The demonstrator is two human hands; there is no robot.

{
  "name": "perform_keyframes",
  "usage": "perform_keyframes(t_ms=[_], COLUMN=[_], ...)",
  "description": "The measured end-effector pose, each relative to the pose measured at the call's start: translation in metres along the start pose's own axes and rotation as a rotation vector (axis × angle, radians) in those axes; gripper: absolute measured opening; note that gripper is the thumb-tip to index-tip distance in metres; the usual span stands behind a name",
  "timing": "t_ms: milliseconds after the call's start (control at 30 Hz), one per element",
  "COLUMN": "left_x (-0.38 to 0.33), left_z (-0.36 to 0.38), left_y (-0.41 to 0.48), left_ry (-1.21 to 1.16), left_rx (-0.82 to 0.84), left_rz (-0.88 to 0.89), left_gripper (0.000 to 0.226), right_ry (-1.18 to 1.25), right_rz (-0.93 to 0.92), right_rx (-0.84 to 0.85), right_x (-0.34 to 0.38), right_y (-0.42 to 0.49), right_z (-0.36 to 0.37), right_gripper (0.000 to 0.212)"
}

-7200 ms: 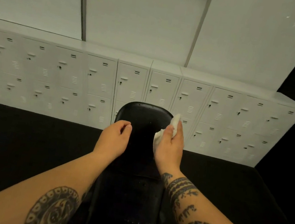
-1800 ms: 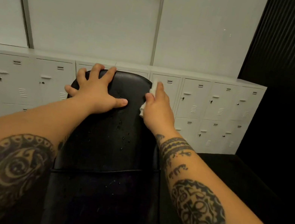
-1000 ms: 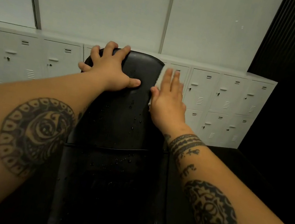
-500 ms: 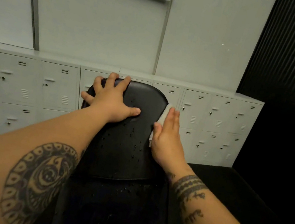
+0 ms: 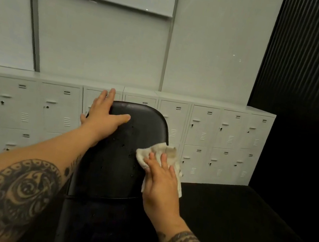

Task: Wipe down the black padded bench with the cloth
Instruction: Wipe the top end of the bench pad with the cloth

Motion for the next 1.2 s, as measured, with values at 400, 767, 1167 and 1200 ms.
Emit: perform_keyframes(t_ms=[400, 767, 1167, 1200], left_x=[-0.056, 0.017, 0.033, 0.029], left_z=[-0.003, -0.037, 0.010, 0.019], left_y=[-0.089, -0.086, -0.044, -0.044], left_ry=[-0.832, -1.032, 0.185, 0.304], left_rx=[0.451, -0.132, -0.068, -0.075], left_rz=[-0.248, -0.495, -0.144, -0.092], left_gripper=[0.063, 0.020, 0.060, 0.058], right_ry=[0.812, 0.604, 0.174, 0.168], right_rz=[0.244, 0.369, 0.511, 0.507], right_rx=[-0.173, -0.219, -0.139, -0.144], right_x=[0.109, 0.052, -0.027, -0.028], right_y=[0.049, 0.043, 0.063, 0.063], right_z=[-0.060, -0.039, 0.004, 0.005], right_gripper=[0.038, 0.033, 0.058, 0.057])
Point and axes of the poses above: each hand's wrist, its own y-axis towards the middle knuckle, its own z-axis out of the palm, x = y × z, the point moved 6 cm from there along y, towards the middle knuckle, and after that the axes turned 1 degree about -z, right-handed, at the moved point
